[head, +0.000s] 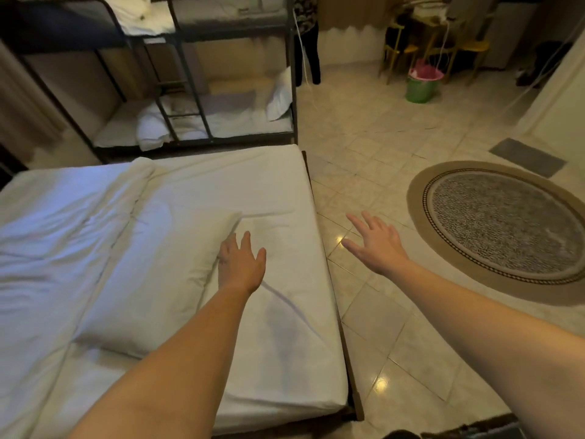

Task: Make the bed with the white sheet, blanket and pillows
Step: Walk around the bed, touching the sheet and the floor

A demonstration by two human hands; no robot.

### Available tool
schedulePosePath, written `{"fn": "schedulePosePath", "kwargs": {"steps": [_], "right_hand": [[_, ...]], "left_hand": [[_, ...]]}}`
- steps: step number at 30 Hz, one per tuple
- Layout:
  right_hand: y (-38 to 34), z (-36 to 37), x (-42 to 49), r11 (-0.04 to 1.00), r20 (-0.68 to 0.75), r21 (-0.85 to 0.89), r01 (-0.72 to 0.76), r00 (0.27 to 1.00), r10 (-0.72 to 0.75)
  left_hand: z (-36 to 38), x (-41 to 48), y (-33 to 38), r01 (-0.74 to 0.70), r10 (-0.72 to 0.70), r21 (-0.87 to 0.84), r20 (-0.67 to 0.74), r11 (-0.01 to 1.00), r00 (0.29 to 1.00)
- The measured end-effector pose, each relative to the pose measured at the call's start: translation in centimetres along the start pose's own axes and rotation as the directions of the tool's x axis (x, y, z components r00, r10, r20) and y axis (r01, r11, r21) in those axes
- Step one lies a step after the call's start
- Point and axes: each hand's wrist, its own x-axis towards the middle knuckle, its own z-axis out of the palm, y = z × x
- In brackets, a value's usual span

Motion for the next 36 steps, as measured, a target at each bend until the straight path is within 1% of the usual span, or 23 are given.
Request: {"fn": "schedulePosePath", "kwargs": {"steps": [5, 9, 14, 17, 21, 27, 32, 36], "right_hand": [[3.0, -0.1, 5.7, 0.998, 0.010, 0.009, 0.068, 0.998, -0.069], [6.7, 0.1, 11.4, 0.988, 0.057, -0.004, 0.153, 0.987, -0.152], [11.8, -1.4, 17.3, 0.975, 0.122, 0.003, 0.222, 0.968, -0.221], [14.5, -2.9, 20.9, 0.964, 0.151, -0.016, 0.266, 0.954, -0.261], [17.4, -4.4, 25.0, 0.961, 0.137, -0.003, 0.277, 0.952, -0.274], [20.7, -6.7, 30.7, 0.958, 0.124, -0.014, 0.288, 0.951, -0.284], [21.7, -8.5, 36.2, 0.958, 0.083, -0.021, 0.285, 0.956, -0.282], [21.7, -9.0, 41.6, 0.954, 0.083, -0.015, 0.299, 0.951, -0.296]], "left_hand": [[1.7, 2.7, 2.9, 0.067, -0.067, -0.005, -0.016, 0.998, 0.998], [3.9, 5.4, 6.2, 0.139, -0.139, -0.015, -0.053, 0.990, 0.989], [7.3, 8.4, 12.2, 0.243, -0.244, -0.026, -0.040, 0.970, 0.969], [8.5, 10.3, 16.3, 0.268, -0.270, -0.040, -0.056, 0.963, 0.961], [9.3, 12.6, 20.5, 0.270, -0.271, -0.020, -0.054, 0.963, 0.961], [9.5, 18.1, 24.3, 0.274, -0.275, -0.024, -0.077, 0.961, 0.958], [9.4, 23.8, 26.4, 0.252, -0.252, -0.014, -0.096, 0.968, 0.963], [9.0, 29.5, 27.7, 0.240, -0.241, -0.016, -0.104, 0.971, 0.965]]}}
